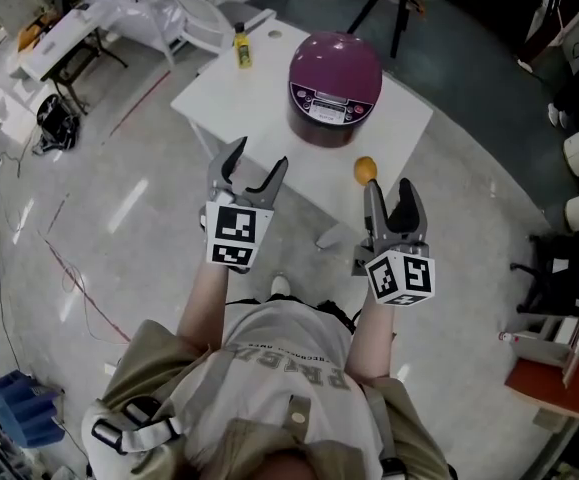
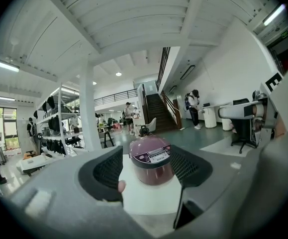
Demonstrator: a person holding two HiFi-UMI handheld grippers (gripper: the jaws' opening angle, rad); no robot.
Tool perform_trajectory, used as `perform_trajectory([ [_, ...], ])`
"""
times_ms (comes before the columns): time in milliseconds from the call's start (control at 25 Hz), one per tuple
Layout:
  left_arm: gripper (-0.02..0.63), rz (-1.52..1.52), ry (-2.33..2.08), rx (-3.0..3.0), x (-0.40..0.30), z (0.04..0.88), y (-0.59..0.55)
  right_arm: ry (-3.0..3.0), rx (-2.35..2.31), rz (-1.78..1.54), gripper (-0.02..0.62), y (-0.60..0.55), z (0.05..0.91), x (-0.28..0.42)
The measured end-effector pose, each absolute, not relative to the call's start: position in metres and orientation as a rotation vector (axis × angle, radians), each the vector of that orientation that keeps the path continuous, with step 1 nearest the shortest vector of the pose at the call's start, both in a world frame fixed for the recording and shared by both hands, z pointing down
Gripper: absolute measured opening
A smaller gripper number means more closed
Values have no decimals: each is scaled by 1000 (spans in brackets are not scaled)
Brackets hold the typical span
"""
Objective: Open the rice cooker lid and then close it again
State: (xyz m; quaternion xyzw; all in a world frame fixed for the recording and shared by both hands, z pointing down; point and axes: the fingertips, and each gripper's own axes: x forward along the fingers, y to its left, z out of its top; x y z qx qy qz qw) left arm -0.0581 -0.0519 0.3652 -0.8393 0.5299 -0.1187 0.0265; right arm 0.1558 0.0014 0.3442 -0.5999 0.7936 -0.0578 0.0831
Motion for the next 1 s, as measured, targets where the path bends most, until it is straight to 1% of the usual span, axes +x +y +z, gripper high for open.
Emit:
perform_trajectory([
  [680,307,-481,1622,-2652,-47,405,-74,2433,-1779,-266,261,-24,376,151],
  [1000,307,-451,1556,-2703,-31,409,-111,2441,-1815,-254,261,-54,380,151],
])
